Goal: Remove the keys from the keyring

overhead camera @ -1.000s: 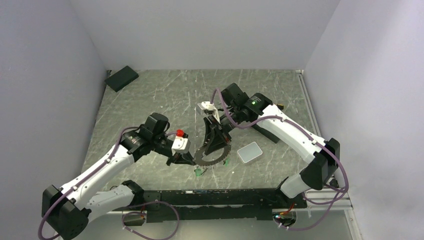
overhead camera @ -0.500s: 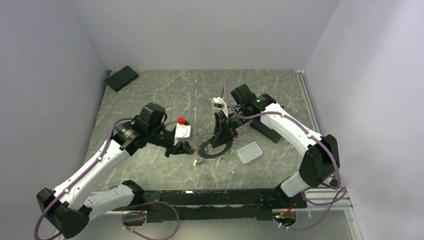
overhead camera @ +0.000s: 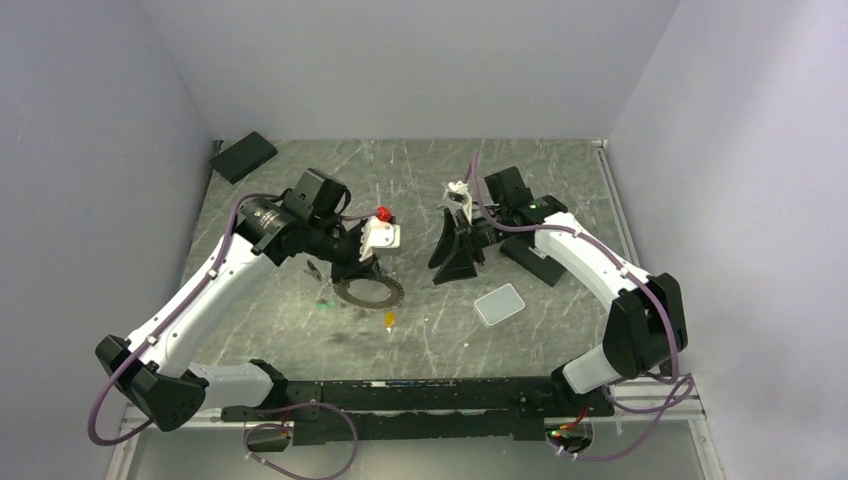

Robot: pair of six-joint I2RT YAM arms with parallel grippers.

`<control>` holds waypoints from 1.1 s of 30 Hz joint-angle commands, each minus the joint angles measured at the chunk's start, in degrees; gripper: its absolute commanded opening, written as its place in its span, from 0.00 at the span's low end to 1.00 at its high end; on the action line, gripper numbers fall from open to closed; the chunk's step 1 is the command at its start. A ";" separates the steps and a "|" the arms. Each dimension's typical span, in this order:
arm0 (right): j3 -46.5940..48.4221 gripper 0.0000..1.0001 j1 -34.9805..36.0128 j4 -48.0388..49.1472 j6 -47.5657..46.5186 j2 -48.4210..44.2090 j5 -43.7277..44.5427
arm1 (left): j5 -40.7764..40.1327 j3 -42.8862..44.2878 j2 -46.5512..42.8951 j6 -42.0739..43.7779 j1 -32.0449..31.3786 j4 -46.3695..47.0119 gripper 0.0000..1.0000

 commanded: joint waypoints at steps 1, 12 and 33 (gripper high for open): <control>-1.48 0.59 -1.61 12.40 7.61 -5.03 -0.27 | -1.30 4.64 0.45 9.87 -0.55 -5.58 0.00; -3.81 0.68 -1.24 22.51 15.23 -8.53 1.94 | -6.34 4.72 -0.82 26.91 -1.13 -3.92 0.00; -5.80 0.41 8.45 37.54 15.55 -7.53 11.00 | -9.24 0.90 -4.37 29.54 -5.67 3.81 0.00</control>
